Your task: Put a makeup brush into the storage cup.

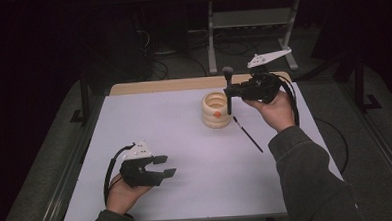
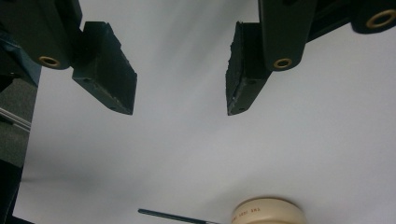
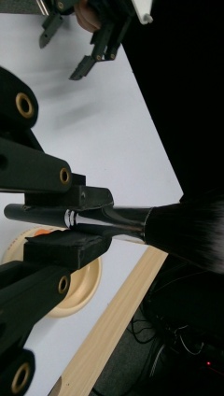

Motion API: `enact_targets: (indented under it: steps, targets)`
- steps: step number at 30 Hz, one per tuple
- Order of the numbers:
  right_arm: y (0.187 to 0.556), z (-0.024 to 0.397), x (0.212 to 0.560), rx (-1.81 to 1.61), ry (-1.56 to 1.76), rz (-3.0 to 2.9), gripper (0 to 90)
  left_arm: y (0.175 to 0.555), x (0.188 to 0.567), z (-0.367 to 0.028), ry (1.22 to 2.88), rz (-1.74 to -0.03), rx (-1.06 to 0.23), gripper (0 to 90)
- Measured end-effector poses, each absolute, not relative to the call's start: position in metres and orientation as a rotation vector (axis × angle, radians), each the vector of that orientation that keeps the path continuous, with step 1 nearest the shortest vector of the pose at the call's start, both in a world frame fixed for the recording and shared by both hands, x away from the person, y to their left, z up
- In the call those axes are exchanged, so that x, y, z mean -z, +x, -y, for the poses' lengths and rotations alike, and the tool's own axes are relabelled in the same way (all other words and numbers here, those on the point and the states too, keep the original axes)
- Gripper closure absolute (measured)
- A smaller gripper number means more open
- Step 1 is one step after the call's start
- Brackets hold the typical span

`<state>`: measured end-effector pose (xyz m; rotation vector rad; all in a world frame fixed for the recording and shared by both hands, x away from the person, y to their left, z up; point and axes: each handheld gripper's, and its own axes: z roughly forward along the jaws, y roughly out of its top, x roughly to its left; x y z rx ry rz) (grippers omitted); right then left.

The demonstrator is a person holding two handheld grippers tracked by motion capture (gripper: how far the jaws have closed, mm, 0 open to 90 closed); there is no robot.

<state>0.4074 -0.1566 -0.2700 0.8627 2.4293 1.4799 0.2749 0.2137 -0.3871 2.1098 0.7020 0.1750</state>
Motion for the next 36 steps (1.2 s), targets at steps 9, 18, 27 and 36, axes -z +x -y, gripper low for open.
enact_targets:
  steps: [9, 18, 27, 36]
  targets:
    - [0.427, 0.152, 0.273, -1.486, 0.912, -2.409, 77.3, 0.276, 0.387, -0.215, 2.113, -0.703, -0.179, 42.0]
    - [0.445, 0.146, 0.274, -1.483, 0.962, -2.374, 77.3, 0.277, 0.387, -0.216, 2.12, -0.687, -0.181, 41.1]
    - [0.462, 0.139, 0.279, -1.48, 1.016, -2.352, 77.3, 0.277, 0.387, -0.214, 2.118, -0.677, -0.177, 41.0]
    - [0.473, 0.136, 0.29, -1.46, 1.074, -2.338, 77.3, 0.277, 0.387, -0.215, 2.116, -0.682, -0.172, 41.0]
